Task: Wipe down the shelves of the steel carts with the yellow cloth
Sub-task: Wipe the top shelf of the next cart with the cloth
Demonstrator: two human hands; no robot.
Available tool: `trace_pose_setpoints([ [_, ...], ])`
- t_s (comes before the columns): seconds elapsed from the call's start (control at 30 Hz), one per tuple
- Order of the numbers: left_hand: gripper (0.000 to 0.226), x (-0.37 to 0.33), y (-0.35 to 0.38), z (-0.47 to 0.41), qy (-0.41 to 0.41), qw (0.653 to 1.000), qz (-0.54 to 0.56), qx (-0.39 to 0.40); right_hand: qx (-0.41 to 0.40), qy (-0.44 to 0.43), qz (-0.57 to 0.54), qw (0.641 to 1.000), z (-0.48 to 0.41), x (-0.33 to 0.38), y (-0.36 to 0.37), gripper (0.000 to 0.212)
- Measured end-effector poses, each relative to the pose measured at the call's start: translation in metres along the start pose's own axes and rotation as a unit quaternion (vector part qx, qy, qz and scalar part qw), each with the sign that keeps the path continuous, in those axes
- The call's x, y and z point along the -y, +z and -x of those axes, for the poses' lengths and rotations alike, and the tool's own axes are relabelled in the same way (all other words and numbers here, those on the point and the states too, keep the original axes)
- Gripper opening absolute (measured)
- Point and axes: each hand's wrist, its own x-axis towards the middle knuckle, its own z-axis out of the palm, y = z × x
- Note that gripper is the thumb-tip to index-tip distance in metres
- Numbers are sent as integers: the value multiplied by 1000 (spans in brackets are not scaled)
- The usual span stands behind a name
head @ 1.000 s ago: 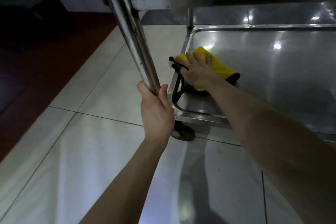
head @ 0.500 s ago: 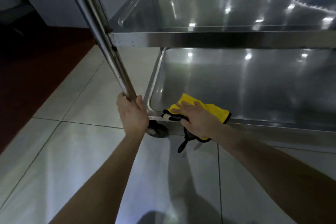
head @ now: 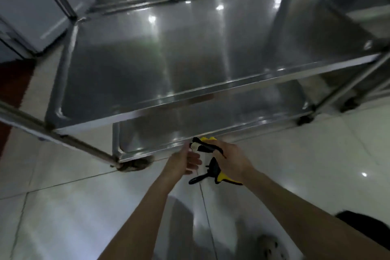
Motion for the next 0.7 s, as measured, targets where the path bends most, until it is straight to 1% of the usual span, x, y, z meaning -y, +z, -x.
trace_pose_setpoints([
  [0.07,71,-43,25,41,-9,999,6,33,-10,30,-51,998,38,26,-34,48],
  [0.1,65,-64,36,61,-8,999,11,46,-14,32,-57,998,57,40,-51,52],
  [0.2,38,-120,65,121,8,998,5,68,-15,24,-18,999,110,82,-106,63],
  [0.27,26,-155,81,163,15,997,-36,68,-23,23,-13,999,148,109,-145,67],
  [0.33,20,-189,95,205,37,992,-104,57,-21,45,-48,998,189,133,-188,70],
  [0.37,20,-207,103,226,57,986,-146,61,-29,50,-71,996,209,142,-210,67],
  [0.4,21,-223,110,247,78,977,-185,74,-50,57,-91,993,229,151,-234,59],
  [0.47,23,-257,126,286,115,954,-255,107,-126,83,-120,981,264,162,-282,41],
  [0.53,30,-294,144,324,150,927,-311,145,-202,135,-130,961,292,170,-329,33],
  [0.6,26,-331,164,357,183,911,-326,177,-255,159,-116,947,317,179,-371,41],
  [0.63,24,-350,175,372,196,904,-326,194,-271,150,-106,945,328,181,-392,50],
  [0.7,24,-383,197,396,213,893,-326,225,-267,123,-84,952,344,182,-434,73],
])
